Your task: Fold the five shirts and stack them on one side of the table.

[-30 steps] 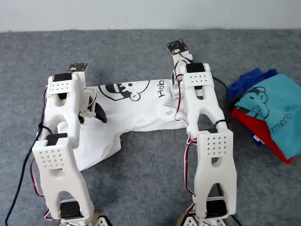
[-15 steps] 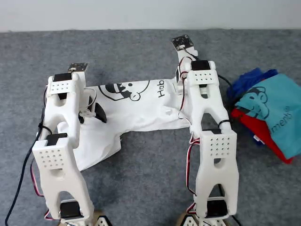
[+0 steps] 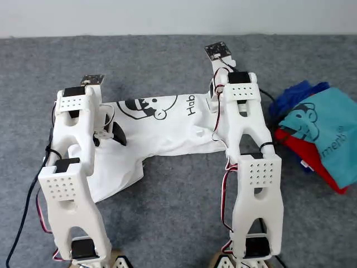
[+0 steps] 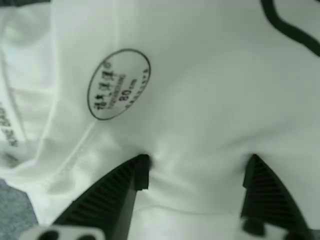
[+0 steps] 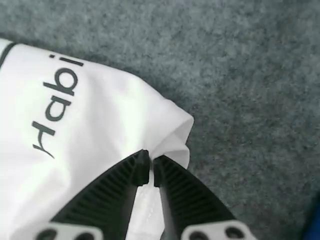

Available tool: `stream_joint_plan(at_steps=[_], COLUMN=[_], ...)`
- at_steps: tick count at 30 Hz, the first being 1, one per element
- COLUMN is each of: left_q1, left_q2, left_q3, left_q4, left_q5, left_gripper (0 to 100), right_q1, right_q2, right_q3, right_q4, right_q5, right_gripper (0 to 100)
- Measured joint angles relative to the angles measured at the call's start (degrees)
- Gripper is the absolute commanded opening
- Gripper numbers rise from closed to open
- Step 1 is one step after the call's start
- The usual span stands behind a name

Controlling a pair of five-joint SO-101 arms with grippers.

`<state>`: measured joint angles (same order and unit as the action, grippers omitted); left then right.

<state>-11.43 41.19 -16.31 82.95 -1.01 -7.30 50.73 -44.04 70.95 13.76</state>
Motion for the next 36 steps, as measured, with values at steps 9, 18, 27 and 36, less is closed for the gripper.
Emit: stream_joint_plan(at_steps=[9, 18, 27, 36], left_q1=[0.0, 0.0, 0.0, 0.0], left_q2=[0.0, 0.0, 0.0, 0.0], left_q3=[0.0, 0.0, 0.0, 0.0], left_q4=[0.0, 0.0, 0.0, 0.0], left_q5=[0.0, 0.0, 0.0, 0.0], left_gripper=[31, 31, 31, 31], right_q1=[0.18, 1.23, 3.25, 4.48], right_q2=[0.0, 0.0, 5.01, 1.93], right_q3=[0.0, 0.0, 0.0, -7.74], right_q4=[-1.76, -9.32, -14.15, 3.96], right_q5=[2.46, 6.42, 9.58, 10.11], right_gripper=[1.1, 1.3, 11.3, 25.3])
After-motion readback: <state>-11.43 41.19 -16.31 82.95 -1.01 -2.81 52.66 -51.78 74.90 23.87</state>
